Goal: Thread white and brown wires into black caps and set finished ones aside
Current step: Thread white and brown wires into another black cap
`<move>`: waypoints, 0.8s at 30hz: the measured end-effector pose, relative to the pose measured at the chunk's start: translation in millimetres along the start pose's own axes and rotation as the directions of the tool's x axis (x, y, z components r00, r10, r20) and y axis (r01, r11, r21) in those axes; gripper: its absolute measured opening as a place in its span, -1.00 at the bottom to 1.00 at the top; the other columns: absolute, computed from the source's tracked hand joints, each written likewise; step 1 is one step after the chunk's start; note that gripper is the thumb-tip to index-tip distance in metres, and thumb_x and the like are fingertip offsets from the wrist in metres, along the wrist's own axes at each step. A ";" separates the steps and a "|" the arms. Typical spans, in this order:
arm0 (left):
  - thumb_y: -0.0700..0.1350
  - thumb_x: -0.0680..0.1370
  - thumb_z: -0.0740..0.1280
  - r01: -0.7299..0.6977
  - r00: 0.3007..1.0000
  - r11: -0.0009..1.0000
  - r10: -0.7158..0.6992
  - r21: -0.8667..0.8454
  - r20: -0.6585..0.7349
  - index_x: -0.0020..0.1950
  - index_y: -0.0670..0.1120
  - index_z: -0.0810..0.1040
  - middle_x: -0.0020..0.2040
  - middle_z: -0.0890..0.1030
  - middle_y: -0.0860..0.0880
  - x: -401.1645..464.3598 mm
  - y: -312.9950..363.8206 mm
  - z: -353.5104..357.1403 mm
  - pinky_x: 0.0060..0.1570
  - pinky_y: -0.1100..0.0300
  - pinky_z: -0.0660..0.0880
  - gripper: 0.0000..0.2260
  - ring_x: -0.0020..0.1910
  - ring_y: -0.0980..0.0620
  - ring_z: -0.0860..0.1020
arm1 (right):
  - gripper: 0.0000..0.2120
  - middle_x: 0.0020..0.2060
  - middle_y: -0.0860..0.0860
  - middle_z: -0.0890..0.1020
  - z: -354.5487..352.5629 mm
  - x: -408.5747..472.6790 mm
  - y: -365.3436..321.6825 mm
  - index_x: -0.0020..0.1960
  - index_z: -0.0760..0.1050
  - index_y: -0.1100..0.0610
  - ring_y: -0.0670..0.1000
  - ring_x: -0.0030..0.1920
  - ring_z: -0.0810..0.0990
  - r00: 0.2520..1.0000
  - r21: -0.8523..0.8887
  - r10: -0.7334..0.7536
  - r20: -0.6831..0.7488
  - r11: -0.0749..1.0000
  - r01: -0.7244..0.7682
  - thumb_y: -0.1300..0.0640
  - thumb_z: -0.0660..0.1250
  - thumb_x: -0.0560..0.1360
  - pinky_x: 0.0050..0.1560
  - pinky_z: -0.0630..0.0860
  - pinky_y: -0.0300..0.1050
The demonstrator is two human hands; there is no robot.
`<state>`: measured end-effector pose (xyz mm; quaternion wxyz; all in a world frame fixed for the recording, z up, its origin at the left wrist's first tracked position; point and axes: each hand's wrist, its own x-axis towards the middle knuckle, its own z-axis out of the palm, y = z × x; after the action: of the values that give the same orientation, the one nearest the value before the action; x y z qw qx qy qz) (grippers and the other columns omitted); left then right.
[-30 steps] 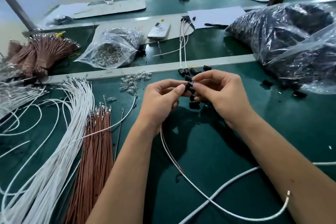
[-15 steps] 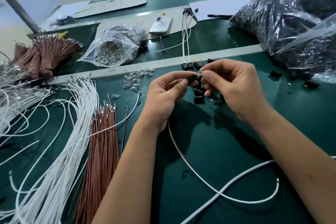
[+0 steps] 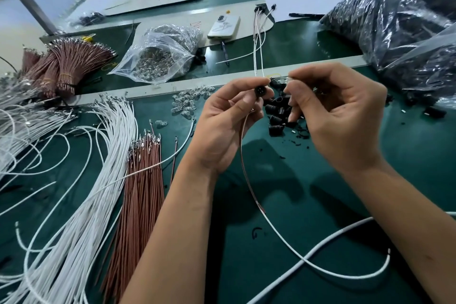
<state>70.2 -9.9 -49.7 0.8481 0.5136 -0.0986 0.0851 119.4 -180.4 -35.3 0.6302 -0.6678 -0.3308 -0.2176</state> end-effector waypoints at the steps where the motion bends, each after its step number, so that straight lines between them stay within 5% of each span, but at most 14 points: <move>1: -0.30 0.61 0.22 -0.001 1.000 1.000 0.001 0.007 -0.001 0.10 -0.11 0.68 -0.05 0.64 -0.09 -0.6 -0.5 -0.5 0.11 0.14 0.40 -0.74 -0.13 0.05 0.47 | -0.92 -0.26 0.05 0.69 0.1 -1.1 -0.6 0.05 0.64 0.26 0.01 -0.40 0.67 1.000 -0.006 -0.013 0.015 1.000 0.013 0.24 0.46 0.60 -0.35 0.56 -0.17; 14: -0.29 0.60 0.28 -0.039 0.997 0.977 0.053 0.211 -0.058 0.11 -0.13 0.67 -0.25 0.59 0.07 3.1 -4.9 -3.5 -0.03 0.20 0.47 -0.80 -0.19 0.08 0.46 | -0.93 -0.28 0.06 0.68 1.2 -3.3 4.6 0.00 0.66 0.27 -0.05 -0.37 0.70 0.991 -0.042 -0.007 0.137 0.999 0.013 0.26 0.47 0.58 -0.38 0.64 -0.09; 24: -0.37 0.59 0.31 -0.021 0.993 0.928 0.063 0.372 -0.101 0.09 -0.16 0.66 -0.05 0.72 -0.02 2.9 -7.1 -4.7 -0.09 0.23 0.56 -0.80 -0.10 0.11 0.63 | -0.95 -0.26 -0.05 0.68 2.1 -3.5 22.5 -0.04 0.64 0.26 -0.07 -0.37 0.72 0.979 -0.090 0.070 0.191 0.995 -0.053 0.27 0.48 0.56 -0.41 0.67 -0.03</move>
<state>75.2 -8.9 -57.1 0.7380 0.6567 -0.0443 0.1486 132.9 -178.6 -53.7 0.5728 -0.7217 -0.3604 -0.1455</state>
